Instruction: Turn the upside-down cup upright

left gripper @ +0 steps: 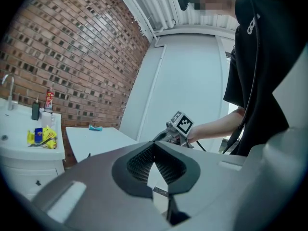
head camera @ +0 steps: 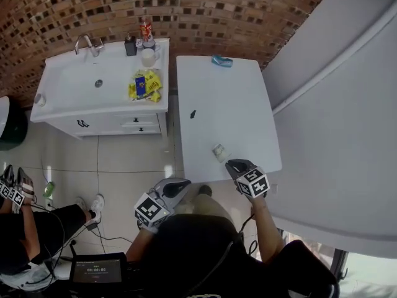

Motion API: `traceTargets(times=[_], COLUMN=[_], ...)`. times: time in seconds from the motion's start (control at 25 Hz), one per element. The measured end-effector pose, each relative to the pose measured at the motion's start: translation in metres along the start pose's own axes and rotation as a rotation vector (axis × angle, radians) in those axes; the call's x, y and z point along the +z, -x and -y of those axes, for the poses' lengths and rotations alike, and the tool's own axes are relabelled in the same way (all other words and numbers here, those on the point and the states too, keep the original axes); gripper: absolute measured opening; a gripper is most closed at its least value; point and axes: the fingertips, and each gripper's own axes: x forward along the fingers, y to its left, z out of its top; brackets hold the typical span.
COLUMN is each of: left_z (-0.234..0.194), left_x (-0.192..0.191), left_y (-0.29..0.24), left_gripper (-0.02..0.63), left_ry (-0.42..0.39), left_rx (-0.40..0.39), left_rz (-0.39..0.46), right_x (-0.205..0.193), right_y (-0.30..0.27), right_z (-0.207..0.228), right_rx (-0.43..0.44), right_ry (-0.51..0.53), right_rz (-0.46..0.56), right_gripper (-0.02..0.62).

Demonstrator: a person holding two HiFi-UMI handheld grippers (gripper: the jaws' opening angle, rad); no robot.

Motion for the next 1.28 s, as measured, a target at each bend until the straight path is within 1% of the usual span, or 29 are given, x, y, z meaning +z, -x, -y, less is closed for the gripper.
traceTargets(times=[0.12,0.2,0.4,0.48,0.56,0.72,0.84,0.96,1.12,1.28], left_z=[-0.007,-0.013,-0.031,-0.036,-0.041,-0.053,-0.055,-0.052,-0.057,-0.054], left_x=[-0.002,-0.004,0.001,0.003,0.005,0.009,0.011,0.009,0.008,0.004], left_y=[-0.002,-0.004,-0.009,-0.013,-0.016,-0.016,-0.016,-0.024,-0.023,-0.027], left_gripper=[0.014,0.014,0.014,0.014,0.014,0.014,0.014,0.014,0.014,0.015], left_ry=[0.018,0.022,0.047,0.057,0.062,0.062,0.097,0.115,0.093,0.112], left_rx=[0.026,0.051,0.173,0.211,0.246,0.317,0.341,0.364,0.404,0.394], left_rz=[0.0,-0.004,0.0,-0.003,-0.009,0.003,0.013,0.023,0.018,0.018], right_x=[-0.007,-0.012,-0.028,-0.037,-0.045,-0.056,-0.066,-0.078,-0.085,-0.087], right_y=[-0.029,-0.05,-0.103,-0.123,-0.14,-0.164,-0.178,-0.184,-0.194,-0.196], right_z=[0.02,0.037,0.069,0.077,0.084,0.094,0.093,0.095,0.095,0.095], right_rx=[0.058,0.072,0.099,0.106,0.109,0.106,0.118,0.121,0.111,0.127], right_ry=[-0.019,-0.031,-0.029,-0.034,-0.054,-0.094,-0.104,-0.097,-0.089,-0.085], right_rz=[-0.096,-0.161,-0.302,-0.36,-0.434,-0.564,-0.635,-0.664,-0.677,-0.675], right_gripper=[0.058,0.08,0.198,0.232,0.25,0.256,0.264,0.265,0.265,0.264])
